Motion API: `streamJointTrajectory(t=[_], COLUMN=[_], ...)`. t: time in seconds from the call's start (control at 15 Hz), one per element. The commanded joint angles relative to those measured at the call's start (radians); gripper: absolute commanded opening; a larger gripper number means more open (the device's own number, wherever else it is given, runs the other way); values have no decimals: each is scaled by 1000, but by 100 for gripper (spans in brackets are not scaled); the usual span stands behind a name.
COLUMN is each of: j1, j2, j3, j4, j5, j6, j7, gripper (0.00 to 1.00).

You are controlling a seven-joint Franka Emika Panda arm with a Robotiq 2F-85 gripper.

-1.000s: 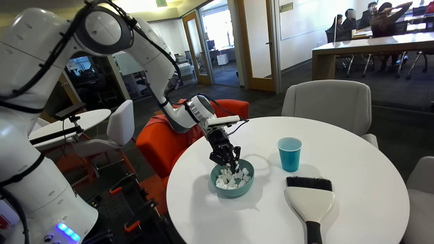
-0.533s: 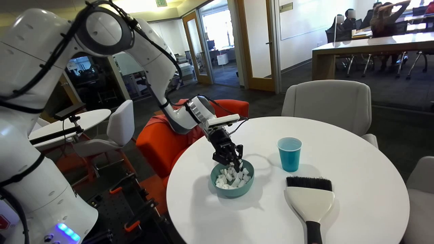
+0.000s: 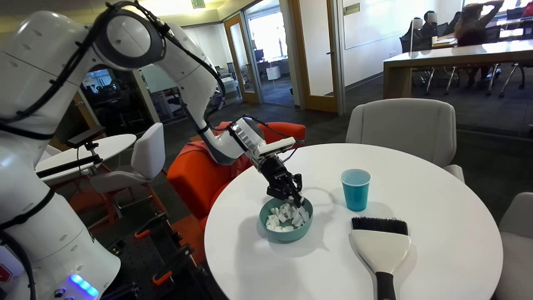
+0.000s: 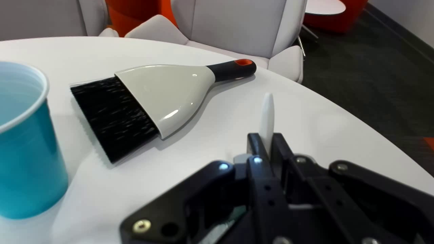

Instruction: Move the light blue cup to the right, move the green bowl to the right, stir the contents in the bowl using the white spoon on the table

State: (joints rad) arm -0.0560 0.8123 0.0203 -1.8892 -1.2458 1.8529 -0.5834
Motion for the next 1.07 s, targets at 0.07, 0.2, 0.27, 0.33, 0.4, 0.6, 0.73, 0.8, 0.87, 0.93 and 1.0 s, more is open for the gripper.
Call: streamJointTrajectory(t=[0.07,0.2,0.27,0.33,0.4,0.6,0.73,0.8,0.87,0.93,1.0], j1=[9,13,15,18,20,22,22,23,22,21,19], j2=[-8,-20,-23,-25,-28,-41,-52,-56,-64,-71,-77], j3=[12,21,25,29,31,39,43,43,42,40,39], j4=[2,-14,-19,-24,-28,-55,-78,-88,-101,-114,-125], j5=[-36,-54,-64,-70,-75,-64,-58,-52,-53,-51,-47], j6=[35,56,67,76,85,98,95,85,84,80,77], j7=[17,23,23,22,20,6,4,6,11,19,21], gripper=[3,3,3,3,3,3,3,3,3,3,3])
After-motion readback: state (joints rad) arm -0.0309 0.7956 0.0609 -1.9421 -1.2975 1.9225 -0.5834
